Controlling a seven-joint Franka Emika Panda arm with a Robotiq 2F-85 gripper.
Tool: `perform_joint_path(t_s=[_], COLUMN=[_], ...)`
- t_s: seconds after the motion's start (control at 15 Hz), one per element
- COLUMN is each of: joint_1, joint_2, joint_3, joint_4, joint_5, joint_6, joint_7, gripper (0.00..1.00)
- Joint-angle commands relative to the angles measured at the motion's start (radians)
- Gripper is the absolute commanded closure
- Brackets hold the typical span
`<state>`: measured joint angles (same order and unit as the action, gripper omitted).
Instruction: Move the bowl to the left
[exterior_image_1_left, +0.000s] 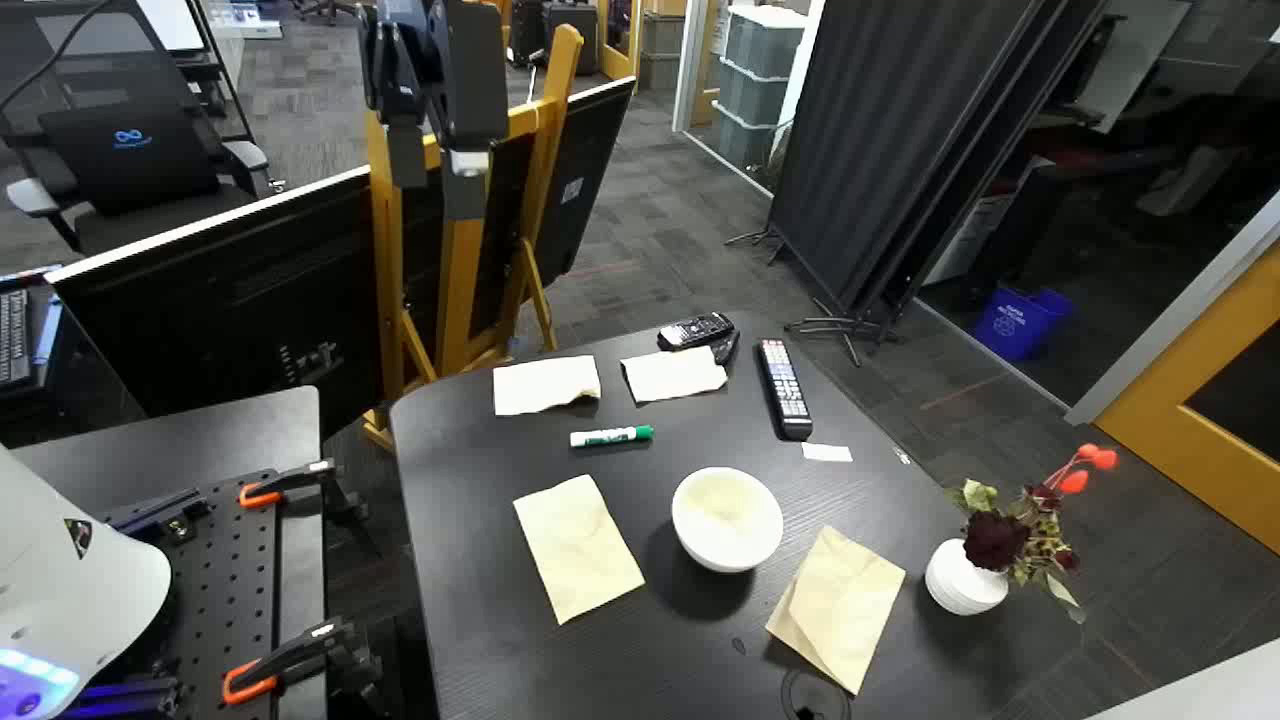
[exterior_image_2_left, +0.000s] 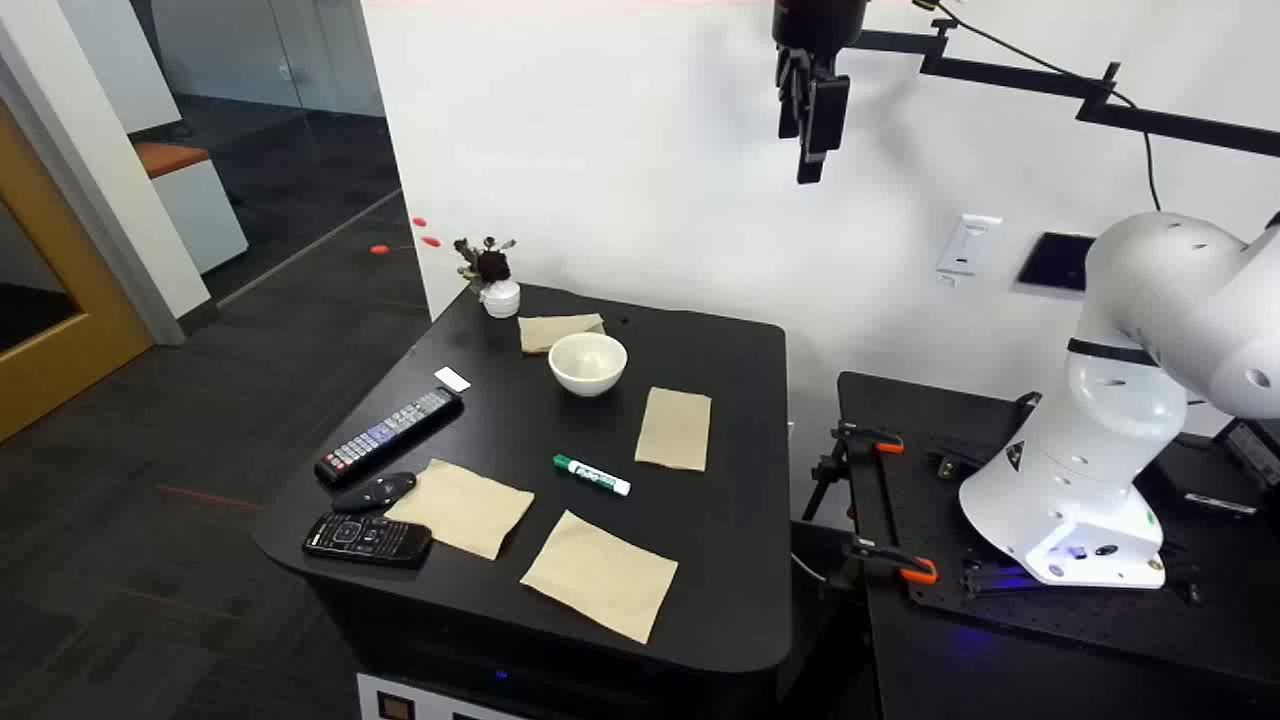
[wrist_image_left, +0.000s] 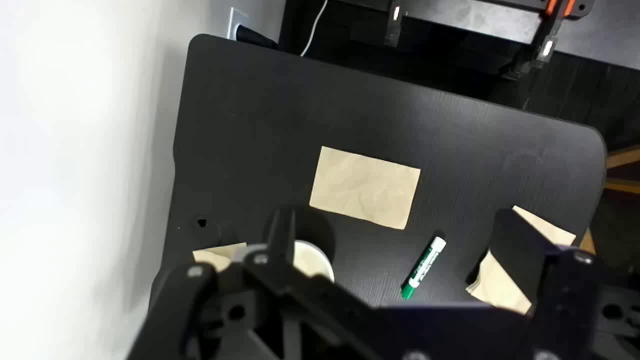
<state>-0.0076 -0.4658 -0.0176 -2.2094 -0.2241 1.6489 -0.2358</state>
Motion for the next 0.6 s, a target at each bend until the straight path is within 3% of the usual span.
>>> perform_joint_path(t_s=[0.0, 0.33, 0.53], joint_1=[0.011, 0.011, 0.006], joint_2=[0.001, 0.001, 0.062], joint_3=[-0.008, -0.008, -0.004], joint_4=[0.003, 0.003, 0.032], joint_5=[-0.003, -0.003, 0.006], joint_6=[-0.004, -0.004, 0.012], joint_7=[0.004, 0.004, 0.048], gripper=[0.0, 0.0, 0.0])
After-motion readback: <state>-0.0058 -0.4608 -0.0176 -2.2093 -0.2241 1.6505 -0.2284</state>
